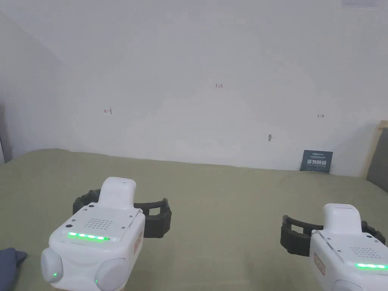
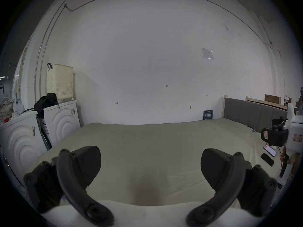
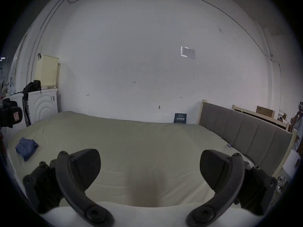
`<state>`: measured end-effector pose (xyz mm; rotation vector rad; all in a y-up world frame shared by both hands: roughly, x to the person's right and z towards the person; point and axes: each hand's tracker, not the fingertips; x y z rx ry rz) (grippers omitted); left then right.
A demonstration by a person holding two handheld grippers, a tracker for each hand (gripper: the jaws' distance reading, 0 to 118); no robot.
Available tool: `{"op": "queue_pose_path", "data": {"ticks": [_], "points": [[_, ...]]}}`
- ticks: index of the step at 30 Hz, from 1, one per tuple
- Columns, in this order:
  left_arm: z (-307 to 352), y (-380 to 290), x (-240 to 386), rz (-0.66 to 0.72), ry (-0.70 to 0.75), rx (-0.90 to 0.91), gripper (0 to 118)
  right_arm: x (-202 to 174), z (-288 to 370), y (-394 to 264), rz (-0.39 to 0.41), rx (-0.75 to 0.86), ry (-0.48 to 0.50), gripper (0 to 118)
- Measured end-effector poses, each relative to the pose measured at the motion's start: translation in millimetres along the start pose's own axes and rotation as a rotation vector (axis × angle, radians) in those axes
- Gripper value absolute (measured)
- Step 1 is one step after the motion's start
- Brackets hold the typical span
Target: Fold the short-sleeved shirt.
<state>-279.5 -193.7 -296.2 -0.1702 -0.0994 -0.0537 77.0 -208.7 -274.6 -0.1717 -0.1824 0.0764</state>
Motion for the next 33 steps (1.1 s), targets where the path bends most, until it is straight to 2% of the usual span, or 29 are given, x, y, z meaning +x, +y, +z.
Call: {"op": "queue_pose_path", "data": {"ticks": [5, 9, 16, 24, 33], "points": [[0.6, 0.3, -0.7, -0.003, 0.018, 0.012, 118, -1.6, 4.1, -2.4, 0.0, 0.021, 0.028, 118], [0.7, 2.2, -2.6, 0.019, 0.028, 0.023, 118, -0.2, 9.5, -0.8, -0.02, 0.023, 0.148, 118], [0.7, 0.3, -6.1, 0.065, 0.04, 0.017, 118, -8.2, 10.8, -2.3, 0.018, 0.035, 0.069, 118], [-1.0, -2.7, -9.5, 0.068, 0.053, 0.014, 118, -5.7, 11.0, -4.3, -0.02, 0.046, 0.048, 118], [-0.3, -2.5, -10.2, 0.054, 0.053, 0.011, 118, 0.4, 10.2, -7.1, -0.069, 0.019, 0.089, 118]]}}
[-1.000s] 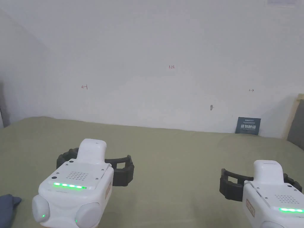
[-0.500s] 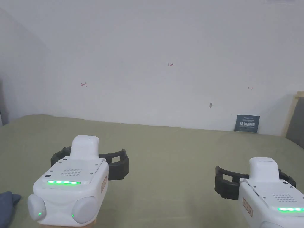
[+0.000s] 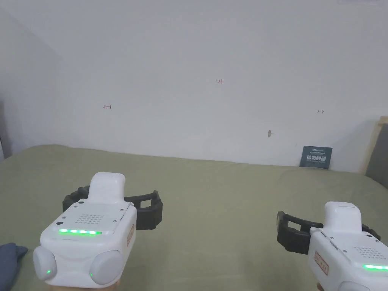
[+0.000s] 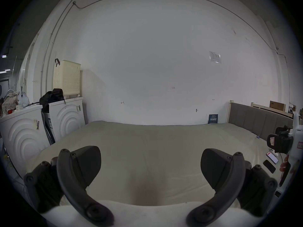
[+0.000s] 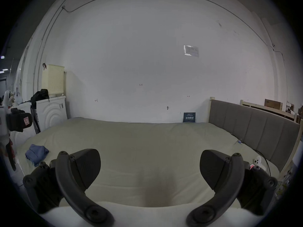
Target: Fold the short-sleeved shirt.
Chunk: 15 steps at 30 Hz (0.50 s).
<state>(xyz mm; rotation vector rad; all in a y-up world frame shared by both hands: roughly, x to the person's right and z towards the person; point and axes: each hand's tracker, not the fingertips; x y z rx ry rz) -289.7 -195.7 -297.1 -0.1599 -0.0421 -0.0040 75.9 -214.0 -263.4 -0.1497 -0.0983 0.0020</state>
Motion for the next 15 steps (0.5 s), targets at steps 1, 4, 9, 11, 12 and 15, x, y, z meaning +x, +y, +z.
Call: {"op": "queue_pose_path", "data": {"ticks": [1, 4, 9, 11, 12, 15], "points": [[0.2, -0.3, -0.2, 0.001, -0.001, 0.0, 118, 0.8, 0.9, -0.3, -0.006, 0.0, 0.008, 118], [0.0, -1.4, -0.4, 0.006, -0.002, -0.005, 118, 2.2, 2.5, -1.9, -0.004, 0.005, 0.021, 118], [-0.8, -3.1, 0.8, 0.007, -0.008, -0.023, 118, 1.6, 5.8, -5.3, 0.022, 0.015, 0.042, 118], [-0.4, -4.1, 1.6, 0.004, -0.008, -0.02, 118, 1.6, 6.0, -5.9, 0.021, 0.016, 0.034, 118], [0.0, -4.3, 2.3, 0.003, -0.009, -0.02, 118, 2.0, 6.0, -6.1, 0.016, 0.016, 0.03, 118], [0.1, -5.1, 3.1, -0.002, -0.013, -0.022, 118, 4.0, 4.9, -6.5, 0.001, 0.011, 0.023, 118]]}}
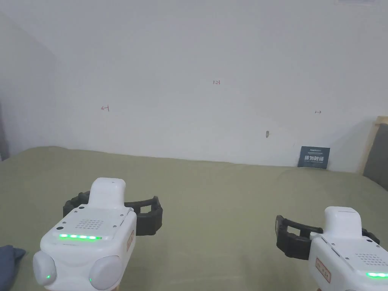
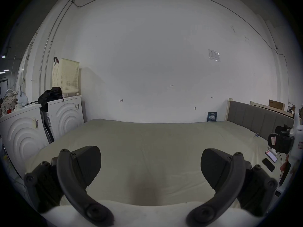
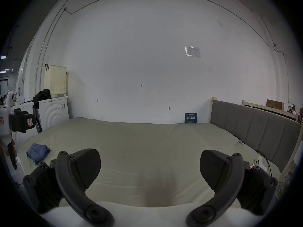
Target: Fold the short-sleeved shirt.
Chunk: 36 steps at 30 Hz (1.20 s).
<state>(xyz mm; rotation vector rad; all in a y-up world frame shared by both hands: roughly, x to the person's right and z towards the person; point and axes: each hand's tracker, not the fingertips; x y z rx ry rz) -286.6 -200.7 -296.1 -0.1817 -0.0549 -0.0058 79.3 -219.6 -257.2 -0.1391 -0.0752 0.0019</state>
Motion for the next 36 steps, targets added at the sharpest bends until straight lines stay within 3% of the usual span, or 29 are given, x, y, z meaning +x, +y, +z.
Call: {"op": "queue_pose_path", "data": {"ticks": [13, 19, 25, 36], "points": [[-3.5, -3.3, -1.2, -0.005, 0.01, -0.009, 118, 0.0, -4.6, -1.0, 0.01, -0.012, -0.043, 118], [-7.0, -7.3, -3.6, 0.002, 0.014, -0.028, 118, 0.7, -8.1, -1.5, -0.019, -0.028, -0.017, 118], [-9.8, -8.0, -5.8, 0.001, 0.019, -0.05, 118, -6.5, -15.0, -3.8, 0.062, -0.1, -0.063, 118], [-8.6, -4.9, -4.9, -0.007, 0.019, -0.034, 118, 7.2, -15.7, 0.9, -0.06, -0.101, -0.065, 118]]}}
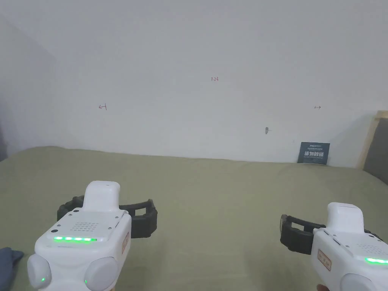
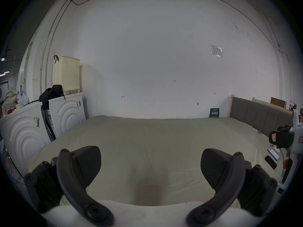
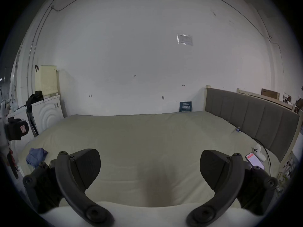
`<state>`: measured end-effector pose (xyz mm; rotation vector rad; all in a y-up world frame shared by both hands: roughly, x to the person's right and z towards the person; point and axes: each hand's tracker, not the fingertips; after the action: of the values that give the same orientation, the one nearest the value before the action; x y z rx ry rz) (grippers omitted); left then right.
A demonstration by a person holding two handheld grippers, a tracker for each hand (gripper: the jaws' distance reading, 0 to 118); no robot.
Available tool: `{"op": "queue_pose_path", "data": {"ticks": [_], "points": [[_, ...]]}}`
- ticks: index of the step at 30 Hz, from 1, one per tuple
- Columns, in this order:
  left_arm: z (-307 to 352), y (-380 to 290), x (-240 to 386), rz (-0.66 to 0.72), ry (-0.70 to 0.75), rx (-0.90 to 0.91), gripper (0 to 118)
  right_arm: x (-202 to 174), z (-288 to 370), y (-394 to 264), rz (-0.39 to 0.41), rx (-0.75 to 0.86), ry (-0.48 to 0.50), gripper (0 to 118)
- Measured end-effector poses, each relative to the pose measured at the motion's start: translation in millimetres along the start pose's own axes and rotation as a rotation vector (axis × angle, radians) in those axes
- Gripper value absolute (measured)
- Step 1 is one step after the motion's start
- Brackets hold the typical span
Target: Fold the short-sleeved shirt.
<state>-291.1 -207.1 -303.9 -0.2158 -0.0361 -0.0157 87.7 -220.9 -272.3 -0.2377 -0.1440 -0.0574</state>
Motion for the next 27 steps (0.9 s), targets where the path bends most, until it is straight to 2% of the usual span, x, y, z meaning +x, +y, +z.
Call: {"op": "queue_pose_path", "data": {"ticks": [2, 7, 12, 18, 24, 27], "points": [[-0.3, 0.3, 0.6, 0.001, -0.001, 0.0, 118, 2.1, -0.9, 2.0, -0.012, -0.016, 0.013, 118], [-0.7, 0.2, 1.7, 0.009, -0.011, -0.008, 118, 2.0, 1.1, 5.0, 0.026, -0.014, 0.027, 118], [1.4, 2.4, 3.5, 0.006, -0.015, -0.005, 118, 1.8, 2.7, 11.8, -0.01, -0.017, 0.018, 118], [2.2, 4.5, 4.1, 0.009, -0.014, -0.007, 118, 4.6, -2.4, 19.3, -0.025, -0.115, -0.034, 118], [2.3, 5.9, 3.8, 0.013, -0.017, -0.001, 118, 8.9, 2.1, 19.1, -0.068, -0.108, 0.019, 118], [2.5, 6.4, 4.3, 0.01, -0.016, -0.001, 118, 8.1, 2.6, 19.7, -0.064, -0.1, 0.023, 118]]}}
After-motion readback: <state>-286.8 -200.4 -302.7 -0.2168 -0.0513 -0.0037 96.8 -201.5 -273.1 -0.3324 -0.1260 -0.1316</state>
